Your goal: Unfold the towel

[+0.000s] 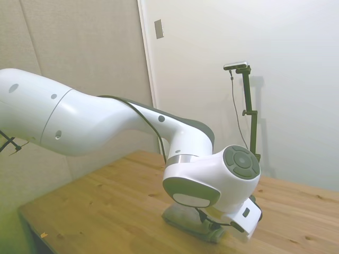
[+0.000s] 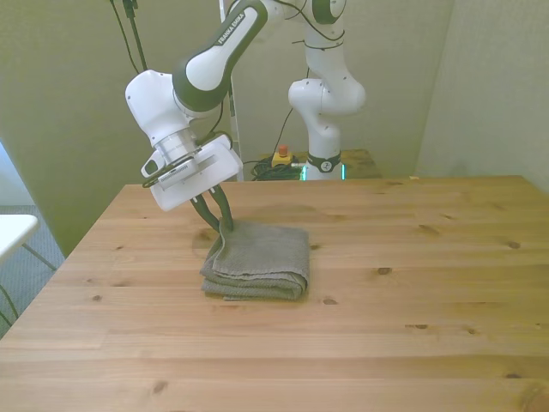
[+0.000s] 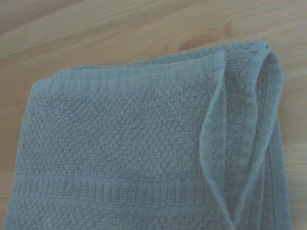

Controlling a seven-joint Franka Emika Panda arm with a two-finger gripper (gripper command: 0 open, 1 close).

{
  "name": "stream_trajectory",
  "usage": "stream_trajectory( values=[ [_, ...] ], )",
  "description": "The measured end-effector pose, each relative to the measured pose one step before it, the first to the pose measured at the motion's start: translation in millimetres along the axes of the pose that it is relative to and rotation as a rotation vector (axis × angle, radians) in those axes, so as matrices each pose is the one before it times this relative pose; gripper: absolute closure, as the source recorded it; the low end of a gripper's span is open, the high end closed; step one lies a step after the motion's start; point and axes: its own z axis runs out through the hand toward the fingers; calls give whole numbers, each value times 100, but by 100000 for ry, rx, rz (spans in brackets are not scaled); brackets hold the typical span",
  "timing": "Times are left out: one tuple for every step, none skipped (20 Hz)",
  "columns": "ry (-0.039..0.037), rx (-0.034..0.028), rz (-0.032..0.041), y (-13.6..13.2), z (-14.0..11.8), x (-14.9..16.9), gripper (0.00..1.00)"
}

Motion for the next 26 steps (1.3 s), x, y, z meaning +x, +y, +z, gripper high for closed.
stream_trajectory(
  values=[
    [68,12,-31,-14,-32,17,100],
    [71,32,-33,-15,-53,25,100],
    [43,137,-165,-86,-124,13,100],
    [-46,318,-439,-193,-208,-71,100],
    [-219,555,-665,-320,-316,-160,100],
    [90,750,-1140,-596,-481,-253,100],
    [111,872,-1551,-857,-562,-347,100],
    [39,936,-1959,-1050,-572,-468,100],
    [290,708,-2263,-1224,-505,-586,100],
    [94,613,-2432,-1313,-349,-624,100],
    [-141,710,-2563,-1474,-201,-709,100],
    [-444,572,-2407,-1426,10,-656,100],
    [-495,600,-2257,-1466,117,-578,100],
    [-709,483,-2096,-1512,380,-506,100],
    [-900,337,-1991,-1487,579,-469,100],
    [-687,78,-1845,-1473,749,-354,100],
    [-637,-40,-1784,-1533,894,-308,100],
    [-682,-137,-1994,-1571,1051,-307,100],
    [-792,-112,-2016,-1514,1058,-328,100],
    [-900,-130,-1804,-1527,1084,-367,100],
    [-827,-366,-1829,-1581,1154,-424,100],
    [-914,-512,-2000,-1351,1034,-423,100],
    [-1074,-854,-2009,-1273,1064,-469,100],
    [-1085,-905,-1782,-1172,1084,-482,100],
    [-1152,-1166,-1830,-1079,1113,-519,100],
    [-1094,-1186,-1512,-884,1165,-548,100]
  ],
)
